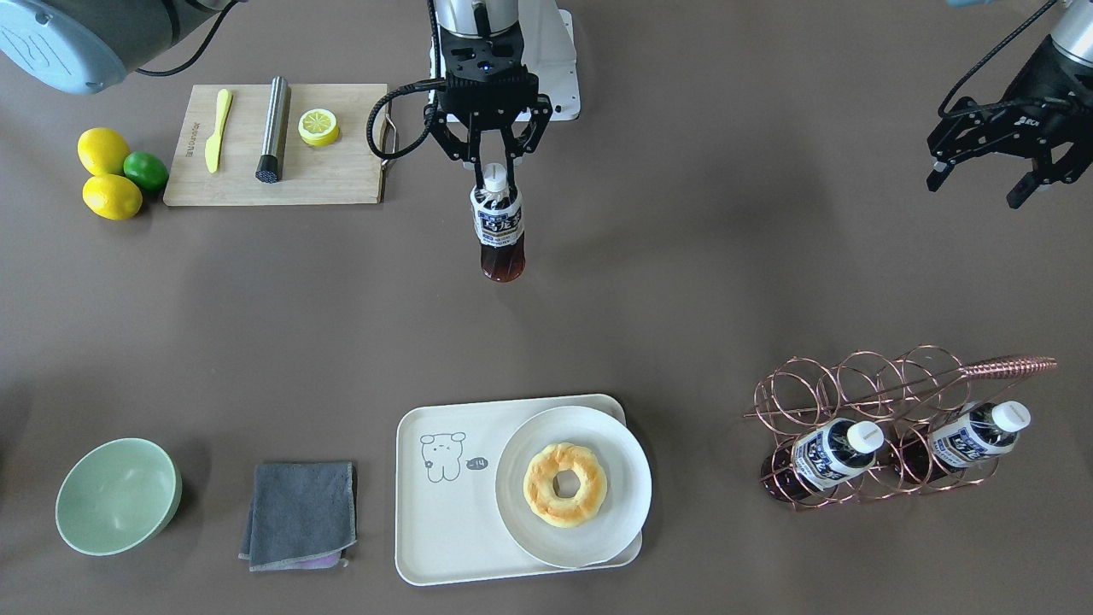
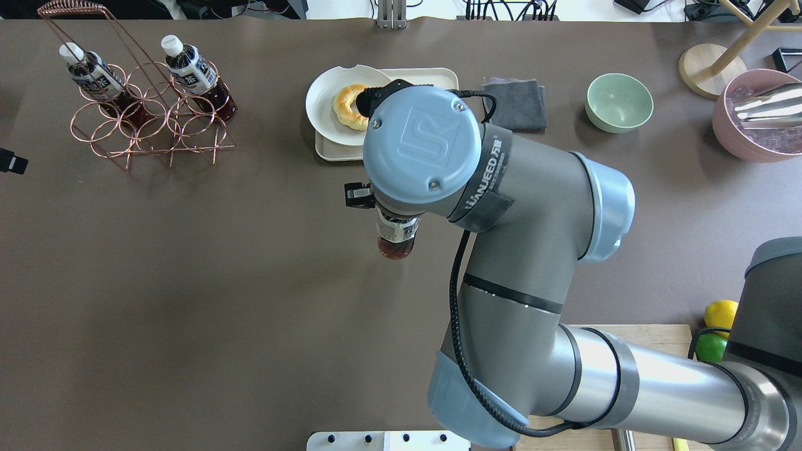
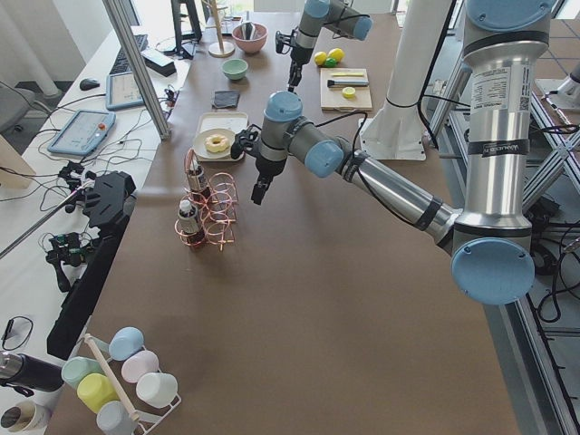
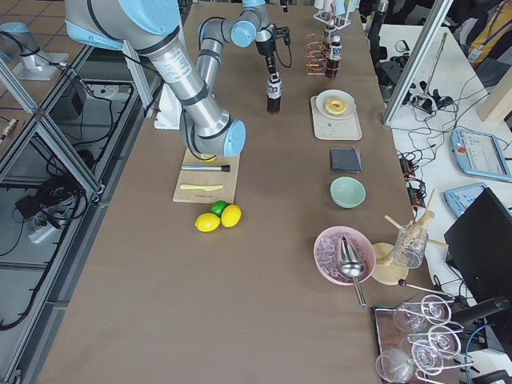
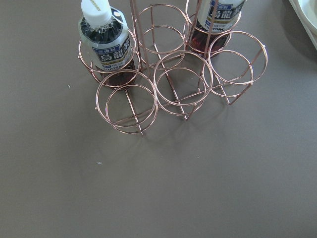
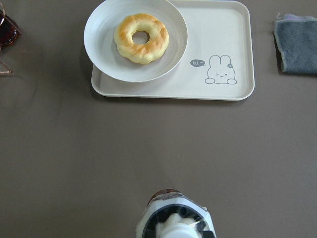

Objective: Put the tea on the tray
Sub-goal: 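Carry the bottle with the right gripper onto the cream tray beside the plate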

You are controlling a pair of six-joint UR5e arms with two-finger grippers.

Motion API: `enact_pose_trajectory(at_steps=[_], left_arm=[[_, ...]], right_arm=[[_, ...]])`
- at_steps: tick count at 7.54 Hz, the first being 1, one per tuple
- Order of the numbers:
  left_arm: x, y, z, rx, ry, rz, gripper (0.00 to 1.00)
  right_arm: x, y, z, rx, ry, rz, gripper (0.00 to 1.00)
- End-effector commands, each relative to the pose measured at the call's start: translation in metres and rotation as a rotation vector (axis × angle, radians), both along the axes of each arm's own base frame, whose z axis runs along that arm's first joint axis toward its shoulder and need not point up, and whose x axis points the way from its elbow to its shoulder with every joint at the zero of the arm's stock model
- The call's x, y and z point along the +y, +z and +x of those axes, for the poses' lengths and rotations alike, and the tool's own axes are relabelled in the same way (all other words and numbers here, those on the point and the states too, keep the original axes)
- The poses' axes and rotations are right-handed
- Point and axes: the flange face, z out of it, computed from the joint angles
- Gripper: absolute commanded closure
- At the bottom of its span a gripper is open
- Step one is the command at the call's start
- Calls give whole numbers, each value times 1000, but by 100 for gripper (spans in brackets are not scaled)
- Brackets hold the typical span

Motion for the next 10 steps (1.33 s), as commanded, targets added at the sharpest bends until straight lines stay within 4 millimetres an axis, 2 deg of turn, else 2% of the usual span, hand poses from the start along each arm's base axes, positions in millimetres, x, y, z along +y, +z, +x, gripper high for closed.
enact_pose_trajectory(at_steps=[1, 2, 3, 4, 5, 7, 8, 9, 10], left_arm=[[5, 33, -41, -51, 4, 15, 3], [11, 49, -55, -71, 11, 9, 3], [15, 57, -70, -81, -10, -2, 3], [21, 61, -74, -82, -14, -14, 3], [24, 65, -75, -84, -15, -20, 3], [26, 60, -76, -82, -17, -10, 3], [25, 59, -76, -81, -17, -7, 3], [26, 58, -79, -80, -23, -6, 3], [25, 59, -82, -81, -30, -9, 3]], right_arm=[[-52, 3, 51, 4, -4, 7, 100], [-69, 4, 69, 4, -6, 8, 100], [-89, 9, 80, 19, 2, 6, 100], [-111, 18, 86, 49, 5, 12, 100], [-133, 27, 86, 65, 19, 0, 100], [-176, 46, 78, 31, 37, -3, 100], [-204, 48, 68, 29, 55, -3, 100], [-234, 40, 55, 36, 70, -11, 100], [-246, 39, 55, 47, 79, -22, 100]])
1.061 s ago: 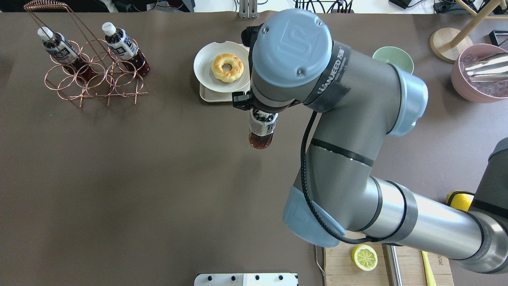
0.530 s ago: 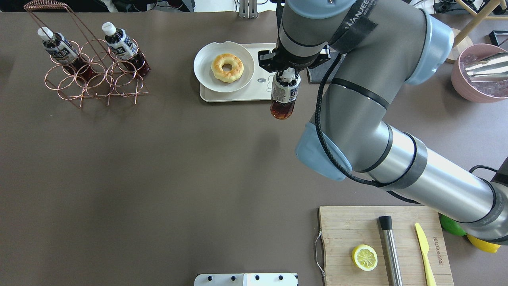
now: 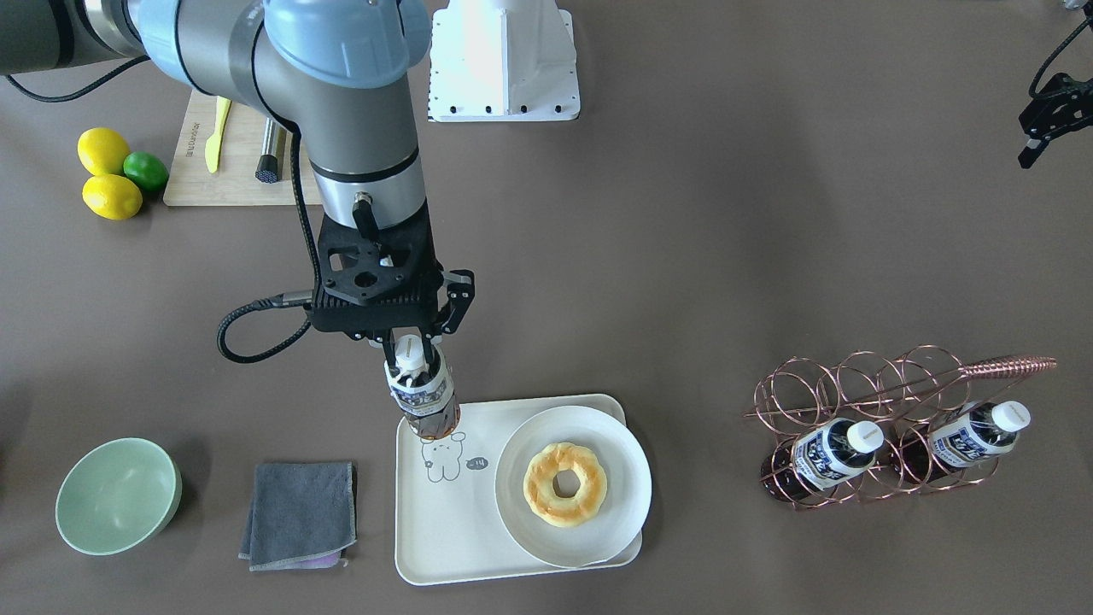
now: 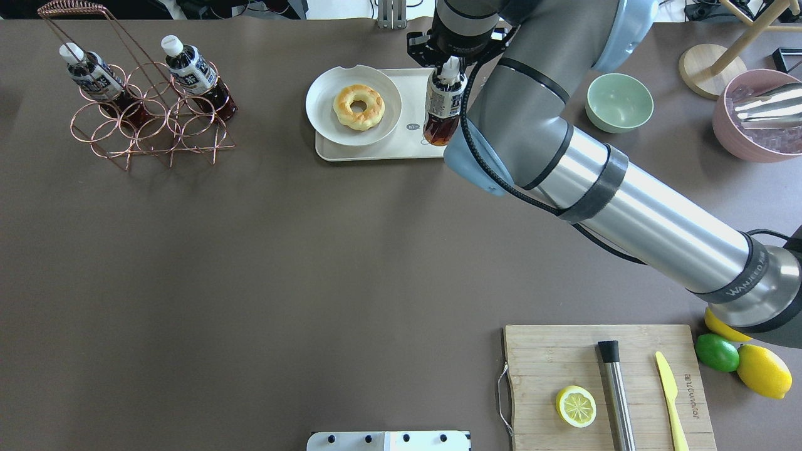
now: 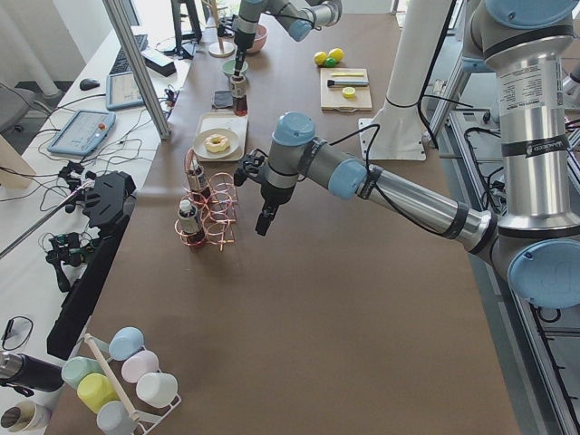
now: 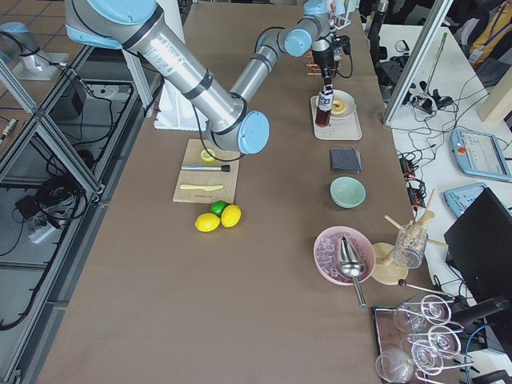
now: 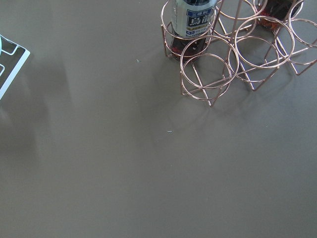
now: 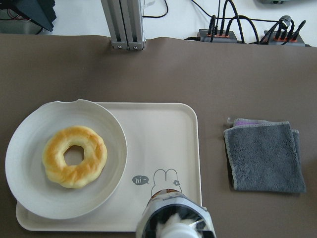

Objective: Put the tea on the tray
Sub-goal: 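Carry the bottle with the right gripper onto the cream tray beside the plate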

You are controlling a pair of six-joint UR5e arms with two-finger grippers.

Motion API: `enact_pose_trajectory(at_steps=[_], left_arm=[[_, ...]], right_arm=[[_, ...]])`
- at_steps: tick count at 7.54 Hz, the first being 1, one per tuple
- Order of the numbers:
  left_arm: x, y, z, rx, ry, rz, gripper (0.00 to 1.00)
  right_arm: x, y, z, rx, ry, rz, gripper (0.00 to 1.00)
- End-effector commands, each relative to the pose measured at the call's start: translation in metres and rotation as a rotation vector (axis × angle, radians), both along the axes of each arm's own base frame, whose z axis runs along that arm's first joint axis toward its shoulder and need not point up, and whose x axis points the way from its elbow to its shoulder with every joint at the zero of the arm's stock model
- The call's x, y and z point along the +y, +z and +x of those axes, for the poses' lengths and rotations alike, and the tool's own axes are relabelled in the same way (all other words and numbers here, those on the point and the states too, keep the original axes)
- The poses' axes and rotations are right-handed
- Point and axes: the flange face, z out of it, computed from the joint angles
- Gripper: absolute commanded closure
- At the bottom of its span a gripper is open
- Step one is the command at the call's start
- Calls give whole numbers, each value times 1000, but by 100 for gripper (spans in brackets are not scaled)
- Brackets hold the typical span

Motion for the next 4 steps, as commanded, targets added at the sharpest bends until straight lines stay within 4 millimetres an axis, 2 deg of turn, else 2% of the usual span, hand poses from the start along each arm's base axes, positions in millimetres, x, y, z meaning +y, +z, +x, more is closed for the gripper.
enact_pose_trajectory(at_steps=[1, 2, 3, 4], left_arm=[[0, -2, -6, 1, -13, 4, 3], [0, -1, -11, -2, -19, 7, 3], [1, 1, -12, -6, -15, 9, 3], [10, 11, -16, -17, -1, 5, 3]], right_arm=[[-40, -6, -13, 0, 21, -2, 100], [-58, 3, -29, -8, 24, 2, 100], [-66, 13, -36, -18, 28, 6, 100], [-71, 21, -42, -20, 27, 9, 100]])
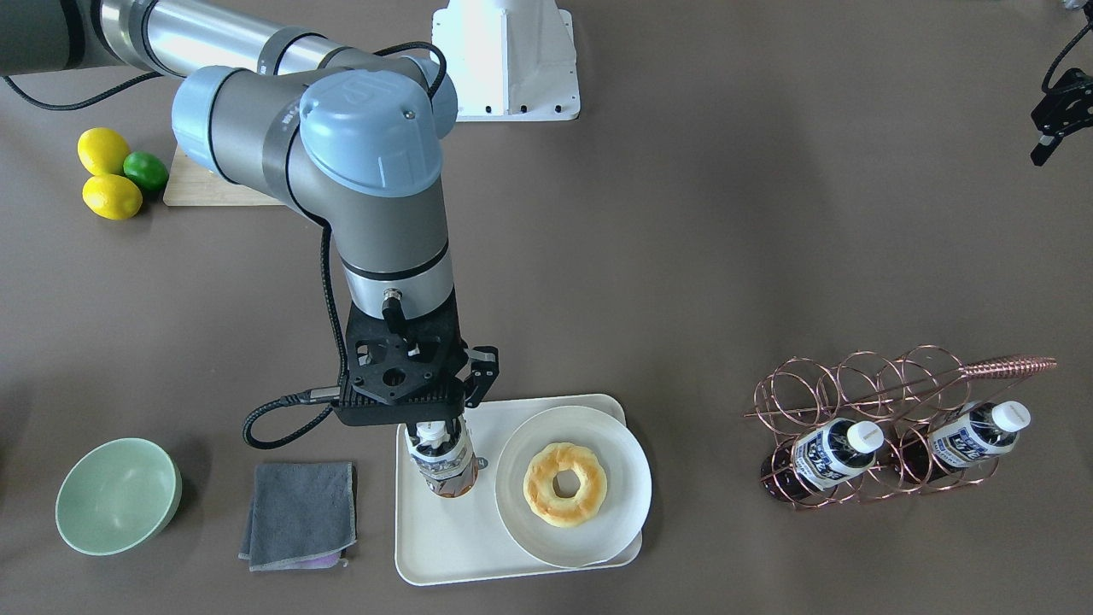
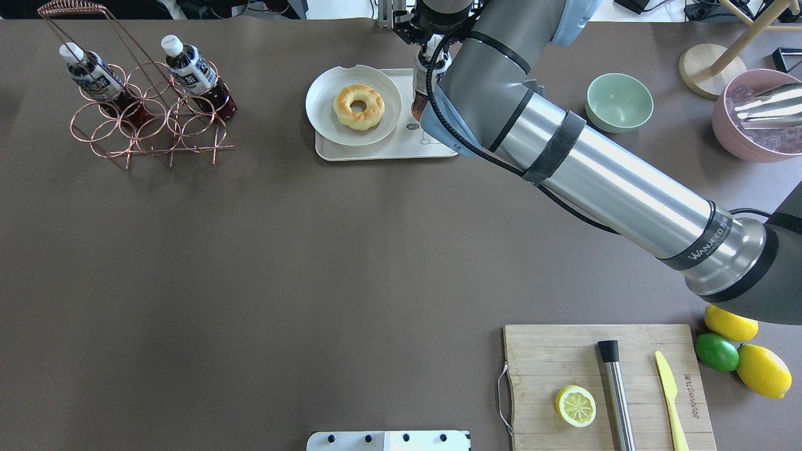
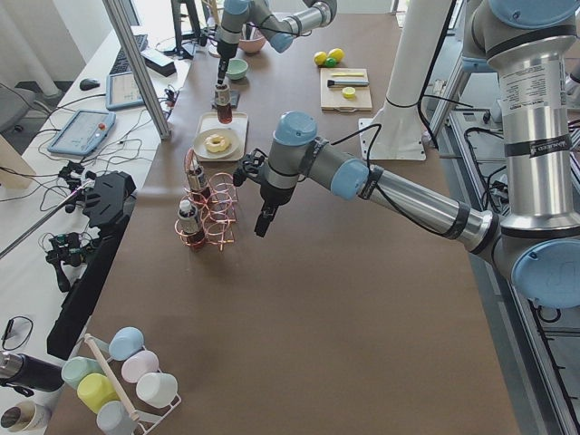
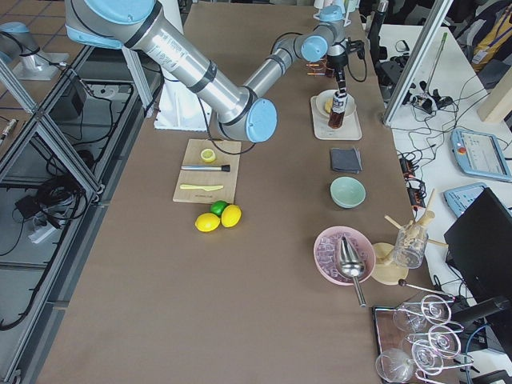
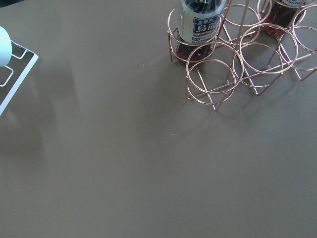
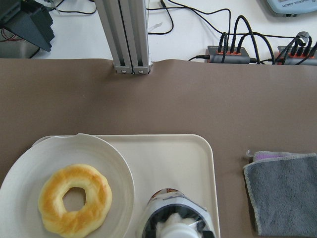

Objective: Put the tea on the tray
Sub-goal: 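Carry the bottle with the right gripper onto the cream tray beside the plate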

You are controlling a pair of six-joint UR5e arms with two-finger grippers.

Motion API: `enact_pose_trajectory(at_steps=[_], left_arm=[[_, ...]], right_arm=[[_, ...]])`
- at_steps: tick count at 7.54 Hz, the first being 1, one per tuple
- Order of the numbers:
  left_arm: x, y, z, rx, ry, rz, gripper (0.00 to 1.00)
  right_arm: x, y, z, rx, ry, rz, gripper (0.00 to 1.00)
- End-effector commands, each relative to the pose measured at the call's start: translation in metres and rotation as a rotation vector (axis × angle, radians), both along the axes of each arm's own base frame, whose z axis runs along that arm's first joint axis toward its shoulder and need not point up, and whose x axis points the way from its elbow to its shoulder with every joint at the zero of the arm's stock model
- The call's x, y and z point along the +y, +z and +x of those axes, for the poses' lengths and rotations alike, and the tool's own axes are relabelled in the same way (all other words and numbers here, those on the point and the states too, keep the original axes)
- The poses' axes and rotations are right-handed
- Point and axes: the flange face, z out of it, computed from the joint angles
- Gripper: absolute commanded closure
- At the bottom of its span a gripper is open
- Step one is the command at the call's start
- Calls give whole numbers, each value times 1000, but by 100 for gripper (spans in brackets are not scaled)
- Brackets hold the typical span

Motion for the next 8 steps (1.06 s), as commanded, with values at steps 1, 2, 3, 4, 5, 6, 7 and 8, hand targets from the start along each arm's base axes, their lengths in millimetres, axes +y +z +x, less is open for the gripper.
enact_pose_trajectory(at_steps=[1, 2, 3, 4, 5, 6, 7, 8], left_arm=[[17, 11, -22, -18, -9, 3, 3], [18, 7, -22, -16, -9, 9, 3], [19, 4, -21, 6, 1, 8, 3], [20, 3, -21, 13, 4, 9, 3], [20, 3, -22, 13, 2, 9, 3], [19, 2, -21, 13, 4, 10, 3], [19, 2, -21, 13, 2, 10, 3], [18, 4, -21, 13, 4, 7, 3]], right_arm=[[-15, 18, -13, -9, 3, 6, 100], [-16, 19, -14, -7, 3, 4, 100], [-16, 20, -14, -7, 2, 5, 100], [-17, 19, -13, -7, 4, 5, 100], [-17, 22, -12, -3, 2, 7, 100], [-17, 23, -12, -2, 0, 7, 100], [-17, 23, -13, -1, -2, 8, 89], [-16, 23, -12, -2, -1, 10, 42]])
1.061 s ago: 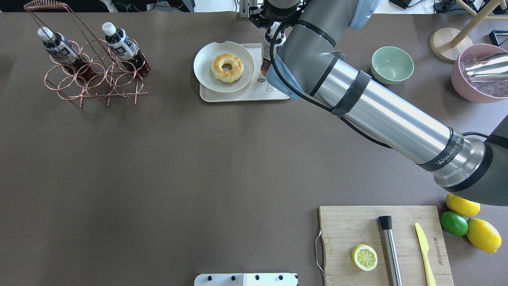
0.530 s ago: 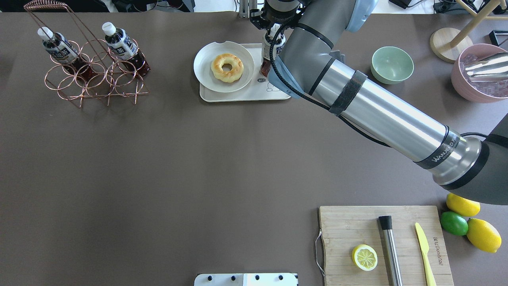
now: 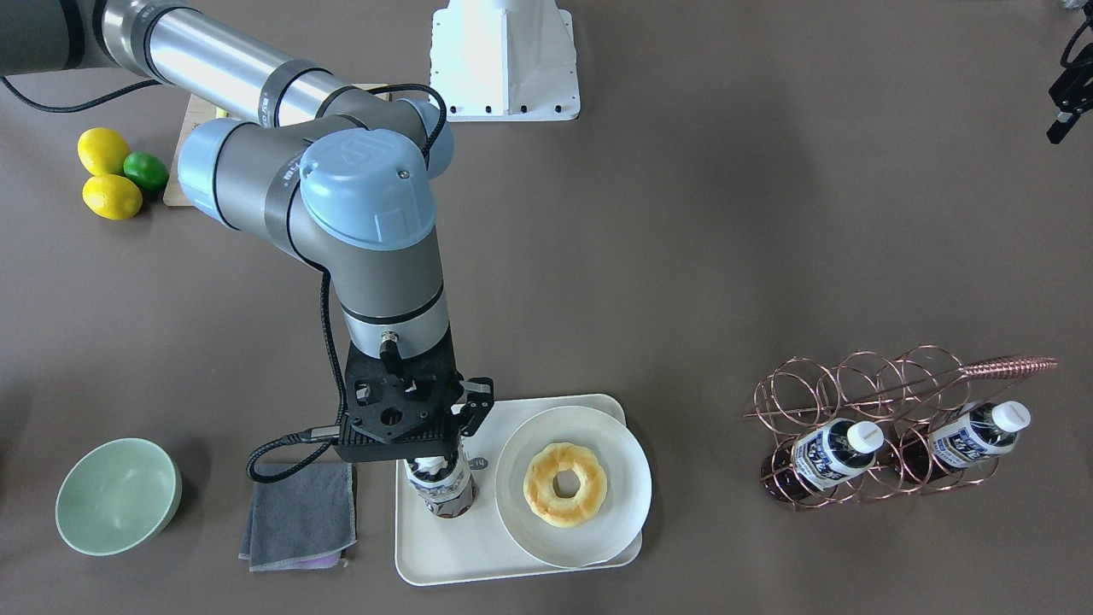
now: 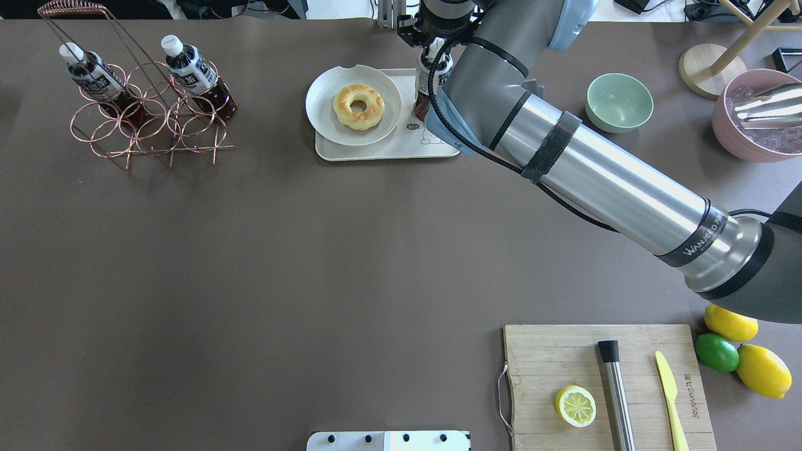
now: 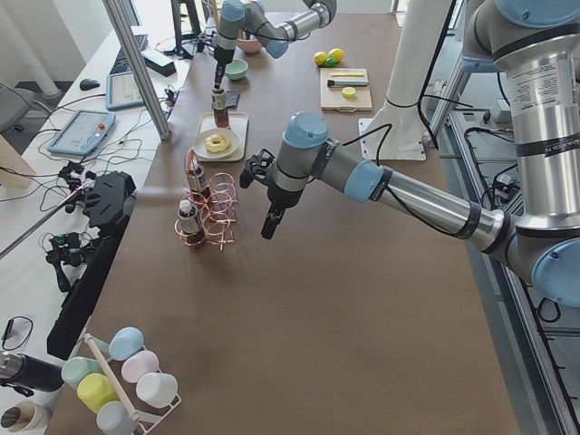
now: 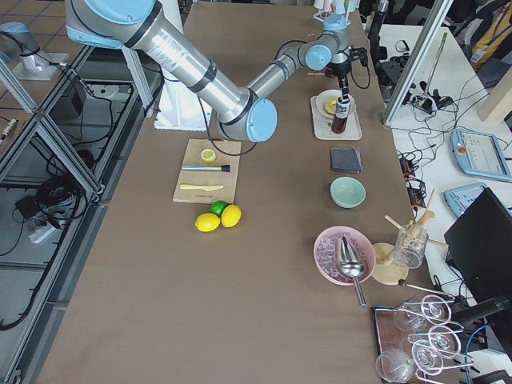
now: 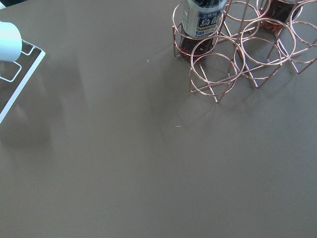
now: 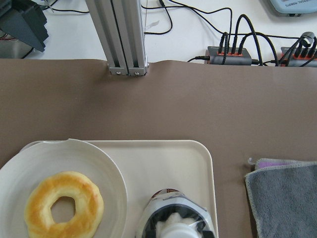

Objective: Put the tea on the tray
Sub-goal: 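Carry the bottle with the right gripper onto the cream tray beside the plate, then open the right gripper and raise it away from the tray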

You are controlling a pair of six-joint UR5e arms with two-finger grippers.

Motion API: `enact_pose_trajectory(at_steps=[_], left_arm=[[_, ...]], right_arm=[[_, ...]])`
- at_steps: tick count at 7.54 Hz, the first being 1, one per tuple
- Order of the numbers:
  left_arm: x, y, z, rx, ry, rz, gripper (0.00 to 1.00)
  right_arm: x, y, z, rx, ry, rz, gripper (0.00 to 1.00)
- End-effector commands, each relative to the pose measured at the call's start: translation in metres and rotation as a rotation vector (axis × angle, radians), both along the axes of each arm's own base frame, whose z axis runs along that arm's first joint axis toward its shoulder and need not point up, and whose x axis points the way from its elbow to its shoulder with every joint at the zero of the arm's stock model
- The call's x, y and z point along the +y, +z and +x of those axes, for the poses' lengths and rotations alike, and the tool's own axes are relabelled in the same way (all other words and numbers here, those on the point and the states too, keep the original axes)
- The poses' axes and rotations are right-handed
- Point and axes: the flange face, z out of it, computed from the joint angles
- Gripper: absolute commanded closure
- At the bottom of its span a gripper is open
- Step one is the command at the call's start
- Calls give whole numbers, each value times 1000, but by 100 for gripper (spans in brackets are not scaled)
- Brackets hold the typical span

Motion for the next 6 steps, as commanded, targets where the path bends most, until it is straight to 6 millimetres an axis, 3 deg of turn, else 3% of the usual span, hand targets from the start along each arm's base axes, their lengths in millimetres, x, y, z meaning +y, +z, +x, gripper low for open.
enact_pose_trajectory(at_steps=[1, 3, 4, 5, 6], left_arm=[[-1, 1, 0, 0, 1, -4, 3], [-1, 4, 1, -1, 0, -11, 3], [-1, 4, 1, -1, 0, -11, 3], [-2, 6, 1, 2, -1, -26, 3], [-5, 4, 2, 3, 0, -57, 3]], right_arm=[[1, 0, 1, -2, 2, 1, 0], [0, -10, 12, -18, -9, 16, 0], [-2, -18, 33, -65, -36, -9, 0], [9, 0, 66, -95, -52, -39, 0], [42, 29, 103, -76, -77, -35, 0]])
